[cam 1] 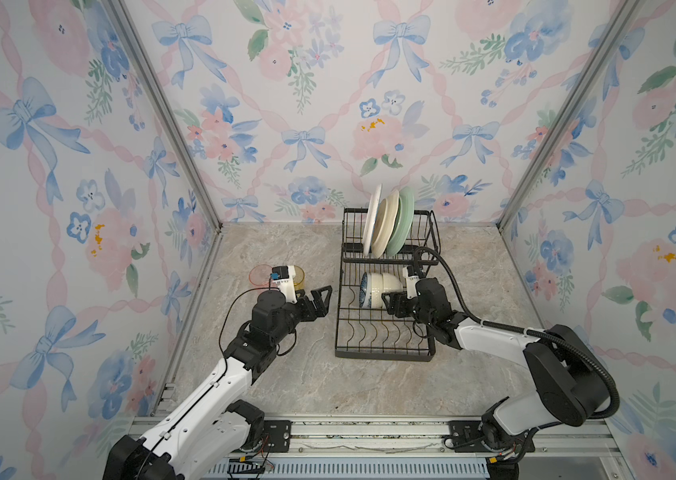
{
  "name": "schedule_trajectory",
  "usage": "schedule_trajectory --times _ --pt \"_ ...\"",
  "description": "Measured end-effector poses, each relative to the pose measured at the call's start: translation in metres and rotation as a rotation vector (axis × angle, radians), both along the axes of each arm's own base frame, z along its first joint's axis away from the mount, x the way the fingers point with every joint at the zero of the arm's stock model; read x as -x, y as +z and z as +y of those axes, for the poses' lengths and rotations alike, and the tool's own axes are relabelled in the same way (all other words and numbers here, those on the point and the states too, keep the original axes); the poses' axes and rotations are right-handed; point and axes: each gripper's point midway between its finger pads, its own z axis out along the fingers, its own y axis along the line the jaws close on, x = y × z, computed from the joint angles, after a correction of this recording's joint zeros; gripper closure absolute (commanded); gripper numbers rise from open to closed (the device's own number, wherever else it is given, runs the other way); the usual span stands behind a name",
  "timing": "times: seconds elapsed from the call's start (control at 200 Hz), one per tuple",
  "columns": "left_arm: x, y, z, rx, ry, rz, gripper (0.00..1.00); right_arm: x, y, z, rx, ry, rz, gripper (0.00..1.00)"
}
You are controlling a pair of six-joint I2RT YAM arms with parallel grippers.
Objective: Unload the mixed dishes from the dish rack
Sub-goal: 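Close the right gripper on the stacked white bowls in the rack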
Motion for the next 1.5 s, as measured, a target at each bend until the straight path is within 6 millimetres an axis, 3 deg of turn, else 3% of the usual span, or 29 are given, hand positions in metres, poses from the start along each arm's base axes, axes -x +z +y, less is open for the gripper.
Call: schedule_trajectory --times 0.37,0.715,1.11,1.5 --pt "0.000 0.000 -0.001 0.003 -0.004 -0.003 0.02 0.001 0.003 0.003 0.055 -0.021 -0.052 0.23" --pt "0.001 -0.003 -0.001 0.002 -0.010 0.003 0.02 0.002 0.002 0.001 0.049 -0.041 -0.094 0.34" --pt "0.002 -0.005 -0.001 0.001 -0.010 0.006 0.02 0.004 0.004 -0.001 0.076 -0.066 -0.120 0.38" --pt "0.002 -0.007 -0.001 -0.001 -0.010 0.009 0.02 0.007 0.032 -0.016 0.105 -0.127 -0.194 0.39"
